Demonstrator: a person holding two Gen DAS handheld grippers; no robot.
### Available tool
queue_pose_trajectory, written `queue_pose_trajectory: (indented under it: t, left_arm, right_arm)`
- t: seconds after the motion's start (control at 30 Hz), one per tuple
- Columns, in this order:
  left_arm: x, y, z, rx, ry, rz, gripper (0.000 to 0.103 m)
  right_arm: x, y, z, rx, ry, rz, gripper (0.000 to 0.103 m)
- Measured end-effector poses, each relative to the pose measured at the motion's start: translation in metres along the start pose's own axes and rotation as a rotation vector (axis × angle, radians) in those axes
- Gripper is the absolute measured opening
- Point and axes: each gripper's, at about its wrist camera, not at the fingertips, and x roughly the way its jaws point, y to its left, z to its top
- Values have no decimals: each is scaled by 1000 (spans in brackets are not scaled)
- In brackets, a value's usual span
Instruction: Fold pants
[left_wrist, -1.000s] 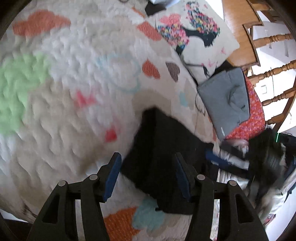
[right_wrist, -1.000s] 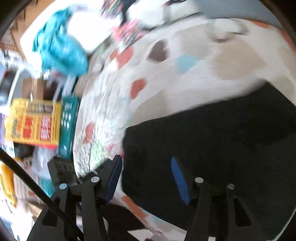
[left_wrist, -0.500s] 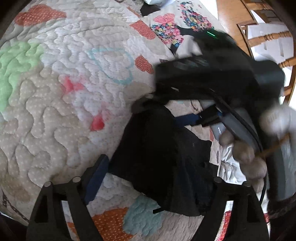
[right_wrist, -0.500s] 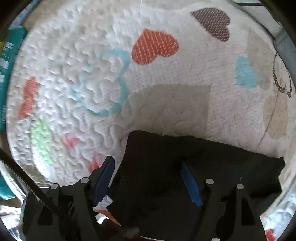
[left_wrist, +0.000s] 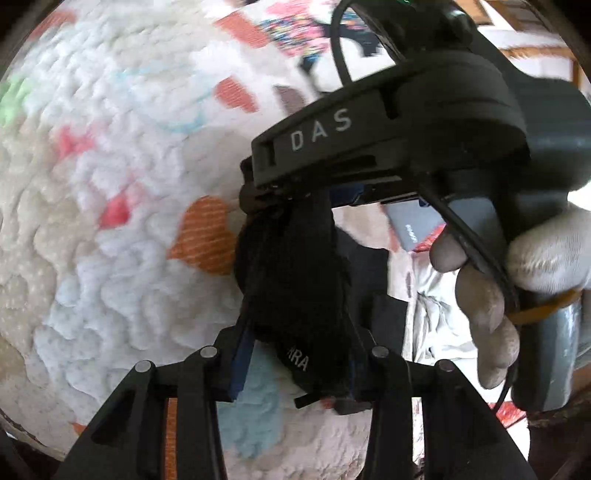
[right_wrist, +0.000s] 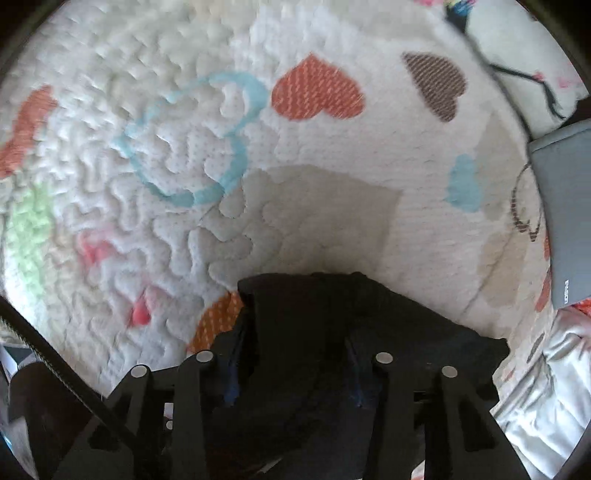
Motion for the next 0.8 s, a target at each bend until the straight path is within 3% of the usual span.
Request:
queue_pose_trajectory:
  t: [0.2,0.37,0.57,0.8]
  left_arm:
    - [6,-42,-13,85,-6,-93,39]
    - [35,-85,-29,134,65,-173,40]
    - [81,-144,-58,269,142,-139,40]
    - [134,-174,-96,411,228,-44,42]
  right_arm:
    - [-44,-47,-63,90,-160,76,44]
    - [-64,-118,-106,226,-268,153,44]
    - [-54,-209,-172,457,-394,306,44]
    - [-6,-273,-239,629,-529,463,44]
